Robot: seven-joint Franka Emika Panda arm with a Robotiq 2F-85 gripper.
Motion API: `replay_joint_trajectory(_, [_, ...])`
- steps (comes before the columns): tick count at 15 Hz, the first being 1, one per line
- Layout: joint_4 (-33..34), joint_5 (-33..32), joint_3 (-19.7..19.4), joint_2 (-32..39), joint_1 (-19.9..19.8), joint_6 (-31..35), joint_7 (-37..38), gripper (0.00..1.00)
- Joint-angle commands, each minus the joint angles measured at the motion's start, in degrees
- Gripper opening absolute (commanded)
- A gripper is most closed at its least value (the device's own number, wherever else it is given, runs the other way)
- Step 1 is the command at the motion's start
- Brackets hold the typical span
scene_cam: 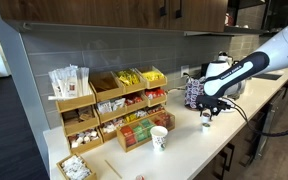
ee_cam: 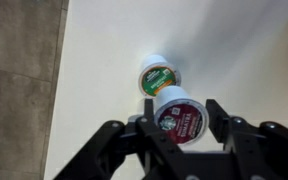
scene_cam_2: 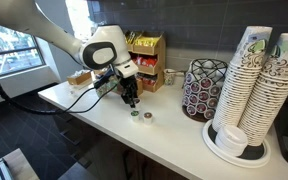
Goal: Stack the three pods on the counter
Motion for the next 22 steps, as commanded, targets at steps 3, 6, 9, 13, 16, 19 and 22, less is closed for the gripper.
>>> replay_joint_trajectory(3, [1.4,1.3,-0.7,1.2,-0.4,-4.6,-1.4,0.29])
replay_joint_trajectory(6, [1.6,2.8,-0.5,1.0,-0.5,-6.2,-2.5,0.29])
replay_joint_trajectory(9, [2.1,4.5,-0.5,1.1,-0.5,-7.4,-3.6,0.29])
replay_joint_trajectory(13, [2.0,6.4,-0.3,1.7,-0.4,-6.1,-4.4,0.29])
replay_joint_trajectory(16, [1.9,6.3,-0.4,2.3,-0.3,-5.3,-4.1,0.29])
replay_joint_trajectory(19, [1.8,7.0,-0.4,2.7,-0.3,-5.0,-4.3,0.29])
replay_joint_trajectory(22, [1.9,8.6,-0.3,2.8,-0.3,-5.0,-4.9,0.29])
